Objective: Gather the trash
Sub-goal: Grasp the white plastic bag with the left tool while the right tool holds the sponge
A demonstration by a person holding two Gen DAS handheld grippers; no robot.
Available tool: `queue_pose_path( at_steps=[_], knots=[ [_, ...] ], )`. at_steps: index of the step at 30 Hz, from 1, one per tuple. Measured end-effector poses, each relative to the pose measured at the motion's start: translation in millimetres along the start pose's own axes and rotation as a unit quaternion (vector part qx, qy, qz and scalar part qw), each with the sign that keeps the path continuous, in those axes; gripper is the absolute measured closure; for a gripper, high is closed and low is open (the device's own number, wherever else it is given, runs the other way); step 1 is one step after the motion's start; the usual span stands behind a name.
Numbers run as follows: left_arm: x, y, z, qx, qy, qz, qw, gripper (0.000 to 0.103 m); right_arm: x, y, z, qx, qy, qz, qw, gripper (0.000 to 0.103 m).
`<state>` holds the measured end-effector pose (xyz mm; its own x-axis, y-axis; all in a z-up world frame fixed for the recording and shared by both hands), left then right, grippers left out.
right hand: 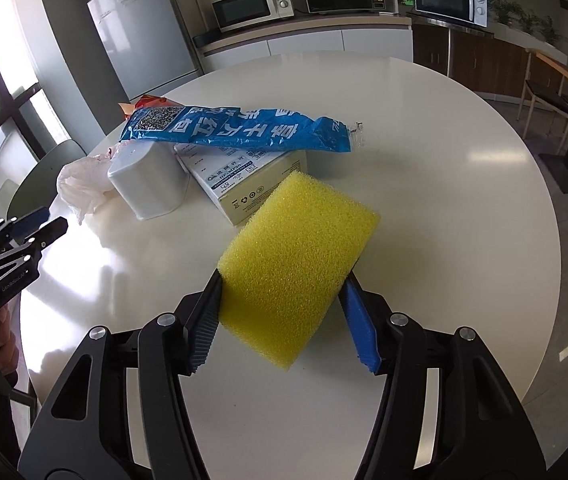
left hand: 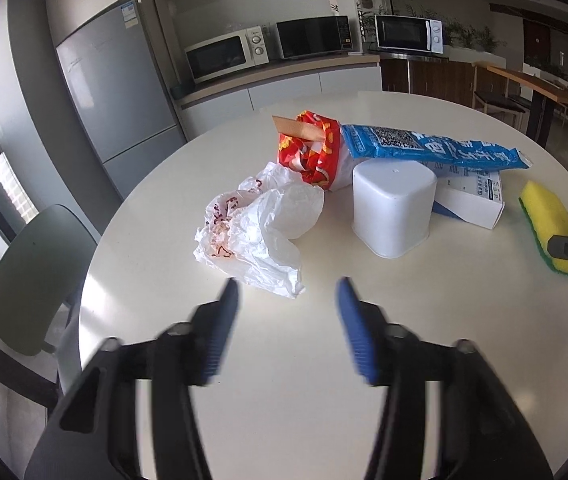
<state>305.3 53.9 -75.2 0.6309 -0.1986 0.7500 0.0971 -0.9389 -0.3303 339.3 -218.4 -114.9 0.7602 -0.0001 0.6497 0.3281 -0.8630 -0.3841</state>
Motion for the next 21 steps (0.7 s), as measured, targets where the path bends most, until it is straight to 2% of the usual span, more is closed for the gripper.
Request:
queue_pose_path(
  at_steps=[1,2,7,9,10,11,12,13,14,16,21],
  knots=[
    [4.9,-1.8,-6.9,0.007,0.026,-0.004,0.9996,0.007,-2.4,-0.5,-2.1,0.002,0.000,0.001,1.000,0.049],
    [9.5,-1.1,-8.4,0.013,0.032,0.002,0.9994,0.008,-3.7,0.2,-4.0,0.004,0.001,0.002,1.000,0.049],
    [32.8,11.6,18.7,0.052,0.012,0.044,0.9976,0.009,-5.3,0.7,-9.5,0.012,0.004,0.003,1.000,0.048],
    [36.6,16.1,32.7,0.055,0.002,0.056,0.9969,0.016,-5.6,-1.3,-11.7,0.016,0.006,0.000,1.000,0.048],
    [35.7,17.3,39.1,0.053,-0.006,0.059,0.9968,0.027,-5.8,-2.0,-12.8,0.019,0.008,0.000,1.000,0.048],
    [34.7,17.2,44.9,0.050,-0.019,0.058,0.9969,0.046,-5.9,-2.1,-13.6,0.021,0.009,-0.001,1.000,0.048],
    [33.1,16.6,50.5,0.047,-0.034,0.052,0.9970,0.058,-6.2,-1.8,-14.2,0.022,0.010,-0.002,1.000,0.048],
    [31.4,14.1,54.1,0.044,-0.044,0.042,0.9972,0.080,-6.3,-1.3,-14.2,0.023,0.010,-0.003,1.000,0.048],
    [29.7,11.2,55.9,0.039,-0.051,0.031,0.9974,0.088,-6.2,-0.6,-13.8,0.025,0.010,-0.004,1.000,0.048],
    [25.6,6.1,53.7,0.026,-0.054,0.013,0.9981,0.094,-8.1,-0.9,-13.0,0.029,0.008,-0.005,1.000,0.048],
    [16.5,-1.9,35.9,0.013,-0.047,-0.008,0.9988,0.096,-12.7,-9.4,-17.5,0.040,0.007,-0.015,0.999,0.048]
  ],
)
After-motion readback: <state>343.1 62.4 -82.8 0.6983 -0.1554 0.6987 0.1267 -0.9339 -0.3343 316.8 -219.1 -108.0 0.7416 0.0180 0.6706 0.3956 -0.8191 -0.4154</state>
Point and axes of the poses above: each gripper's, at about its wrist camera, not at the fingertips, and z roughly the way its jaws point, y to its right, x to its top, the point moved 5 cm from there along z, roughly the way its jaws point, and after that the axes turned 12 degrees about x, right-handed, at the moved point
